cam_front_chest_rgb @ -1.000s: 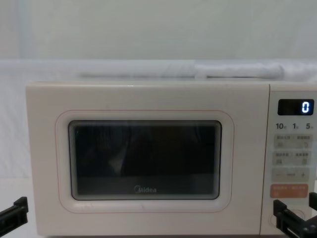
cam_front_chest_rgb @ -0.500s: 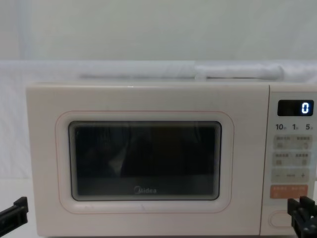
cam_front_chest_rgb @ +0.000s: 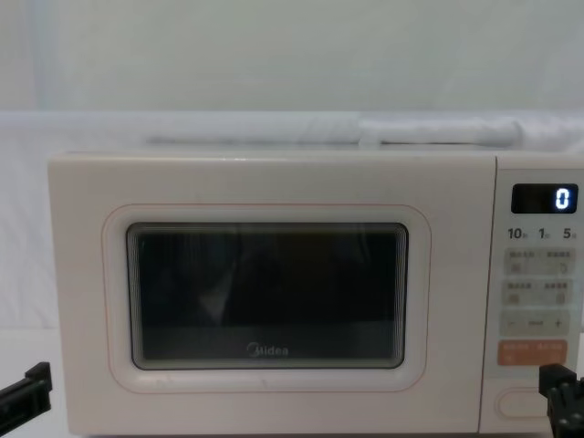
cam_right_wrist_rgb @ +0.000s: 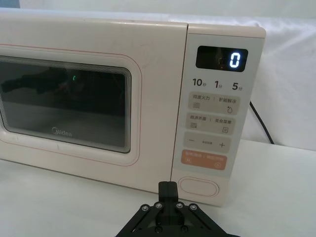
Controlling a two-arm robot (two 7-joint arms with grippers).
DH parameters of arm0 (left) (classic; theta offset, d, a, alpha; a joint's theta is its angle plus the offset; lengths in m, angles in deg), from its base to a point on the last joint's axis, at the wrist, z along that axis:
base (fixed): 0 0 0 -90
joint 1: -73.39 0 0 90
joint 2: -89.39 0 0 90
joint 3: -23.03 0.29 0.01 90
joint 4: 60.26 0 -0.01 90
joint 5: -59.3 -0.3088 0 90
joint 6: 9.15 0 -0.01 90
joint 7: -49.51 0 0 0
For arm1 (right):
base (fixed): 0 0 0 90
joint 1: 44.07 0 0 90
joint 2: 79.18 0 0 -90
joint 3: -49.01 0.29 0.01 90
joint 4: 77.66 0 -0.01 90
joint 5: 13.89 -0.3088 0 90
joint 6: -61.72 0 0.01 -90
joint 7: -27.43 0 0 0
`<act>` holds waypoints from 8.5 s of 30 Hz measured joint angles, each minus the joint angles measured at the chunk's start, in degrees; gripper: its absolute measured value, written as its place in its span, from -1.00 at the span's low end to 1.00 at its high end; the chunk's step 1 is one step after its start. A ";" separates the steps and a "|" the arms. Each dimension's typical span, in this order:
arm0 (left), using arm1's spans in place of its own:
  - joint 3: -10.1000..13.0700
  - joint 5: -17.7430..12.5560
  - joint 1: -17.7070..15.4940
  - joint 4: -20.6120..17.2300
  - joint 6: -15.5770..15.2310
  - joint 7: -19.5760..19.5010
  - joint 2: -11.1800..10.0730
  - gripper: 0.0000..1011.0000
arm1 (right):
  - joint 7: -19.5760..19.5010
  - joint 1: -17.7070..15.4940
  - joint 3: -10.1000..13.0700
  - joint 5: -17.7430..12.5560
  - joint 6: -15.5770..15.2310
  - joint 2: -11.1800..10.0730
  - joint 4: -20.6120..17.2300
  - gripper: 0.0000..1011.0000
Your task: Press the button to open the microwave door with one hand; close the microwave door with the other hand.
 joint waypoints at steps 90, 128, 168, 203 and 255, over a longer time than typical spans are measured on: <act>0.00 0.00 0.00 0.00 0.00 0.00 0.00 0.98 | 13.39 12.27 3.87 -10.47 -5.86 2.03 15.68 -1.00; 0.00 0.00 0.00 0.00 0.00 0.00 0.00 0.98 | 11.09 16.08 5.69 -8.71 -6.35 2.37 20.29 -1.00; 0.00 0.00 0.00 0.00 0.00 0.00 0.00 0.98 | 10.20 18.63 5.90 -6.78 -5.36 3.79 23.60 -1.00; 0.00 0.00 0.00 0.00 0.00 0.00 0.00 0.98 | 10.90 21.71 6.52 -6.22 -4.22 4.93 28.62 -1.00; 0.00 0.00 0.00 0.00 0.00 0.00 0.00 0.98 | 11.83 14.87 5.77 -7.22 -6.52 2.76 18.61 -1.00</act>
